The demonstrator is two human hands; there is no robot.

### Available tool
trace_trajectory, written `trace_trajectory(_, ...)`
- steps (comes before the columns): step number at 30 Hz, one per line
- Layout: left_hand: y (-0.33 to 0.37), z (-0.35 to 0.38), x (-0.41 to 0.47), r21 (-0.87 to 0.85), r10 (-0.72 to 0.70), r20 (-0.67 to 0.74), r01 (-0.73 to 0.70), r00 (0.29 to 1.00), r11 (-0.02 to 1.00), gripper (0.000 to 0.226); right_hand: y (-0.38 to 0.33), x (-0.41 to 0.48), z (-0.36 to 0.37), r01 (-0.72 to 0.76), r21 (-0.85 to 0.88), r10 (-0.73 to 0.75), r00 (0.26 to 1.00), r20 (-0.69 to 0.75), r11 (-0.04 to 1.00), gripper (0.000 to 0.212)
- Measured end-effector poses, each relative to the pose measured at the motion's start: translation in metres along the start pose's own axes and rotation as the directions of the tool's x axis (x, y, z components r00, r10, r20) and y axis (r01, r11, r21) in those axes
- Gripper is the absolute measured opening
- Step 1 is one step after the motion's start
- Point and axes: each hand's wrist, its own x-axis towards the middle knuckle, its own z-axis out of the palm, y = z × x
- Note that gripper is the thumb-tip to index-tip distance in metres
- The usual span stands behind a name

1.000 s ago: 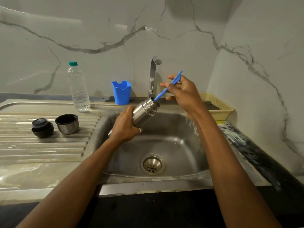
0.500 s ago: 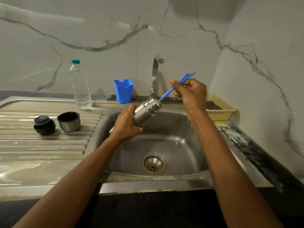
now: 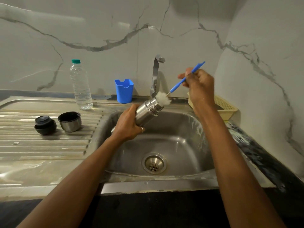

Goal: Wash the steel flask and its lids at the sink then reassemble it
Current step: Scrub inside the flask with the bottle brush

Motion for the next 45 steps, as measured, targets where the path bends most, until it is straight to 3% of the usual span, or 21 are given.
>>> trace_trajectory(3, -0.002, -0.001, -0.002, -0.006, -0.018, 0.017, 0.018, 1.0, 1.0, 0.082, 0.007, -0.01, 0.017, -0.015, -0.076, 0.026, 0.99, 0.142, 0.997, 0.017)
trace_trajectory(7, 0.0, -0.001, 0.0, -0.043, -0.021, 0.021, 0.022, 1.0, 0.999, 0.083, -0.007, 0.004, 0.003, 0.085, 0.118, -0.087, 0.996, 0.009, 0.989, 0.017)
trace_trajectory(11, -0.001, 0.001, -0.002, -0.052, -0.032, 0.059, 0.035, 0.998, 0.998, 0.085, 0.002, -0.006, 0.01, 0.025, 0.064, -0.032, 0.993, 0.114, 0.998, 0.016)
trace_trajectory(14, 0.002, 0.001, 0.001, -0.07, -0.045, 0.047, 0.048, 0.998, 0.996, 0.084, -0.007, 0.005, -0.001, 0.041, 0.235, -0.04, 0.999, -0.006, 0.971, 0.017)
trace_trajectory(19, 0.0, 0.004, -0.003, -0.049, -0.051, 0.062, 0.054, 0.997, 0.997, 0.084, 0.002, -0.006, 0.01, 0.012, 0.098, -0.017, 0.998, 0.054, 0.995, 0.013)
trace_trajectory(23, 0.001, 0.001, -0.001, -0.038, -0.061, 0.026, 0.062, 0.998, 0.997, 0.083, -0.006, 0.003, -0.001, 0.007, 0.261, 0.004, 0.999, -0.042, 0.965, 0.005)
trace_trajectory(27, -0.003, 0.003, -0.003, 0.007, -0.059, 0.044, 0.058, 0.997, 0.998, 0.083, 0.009, -0.013, 0.018, -0.123, 0.146, 0.118, 0.992, 0.04, 0.982, 0.004)
trace_trajectory(31, 0.001, 0.002, -0.001, 0.011, -0.047, -0.001, 0.047, 0.999, 0.999, 0.084, -0.006, 0.004, -0.004, -0.097, 0.271, 0.143, 0.977, -0.158, 0.958, 0.021)
trace_trajectory(36, 0.0, 0.003, -0.001, 0.044, -0.048, -0.003, 0.048, 0.999, 0.998, 0.084, 0.016, -0.011, 0.009, -0.209, 0.075, 0.214, 0.975, -0.066, 0.975, 0.029)
trace_trajectory(39, 0.001, 0.003, 0.0, 0.056, -0.056, -0.025, 0.057, 0.998, 0.997, 0.085, 0.007, 0.005, -0.006, -0.149, 0.169, 0.181, 0.964, -0.197, 0.974, 0.028)
trace_trajectory(41, 0.003, 0.005, 0.0, 0.078, -0.045, -0.013, 0.046, 0.999, 0.996, 0.083, 0.012, 0.008, -0.01, -0.13, 0.143, 0.163, 0.953, -0.254, 0.981, 0.026)
trace_trajectory(45, 0.001, 0.007, -0.002, 0.096, -0.051, 0.021, 0.049, 0.998, 0.994, 0.085, 0.026, -0.005, 0.002, -0.218, 0.03, 0.219, 0.973, -0.078, 0.976, 0.018)
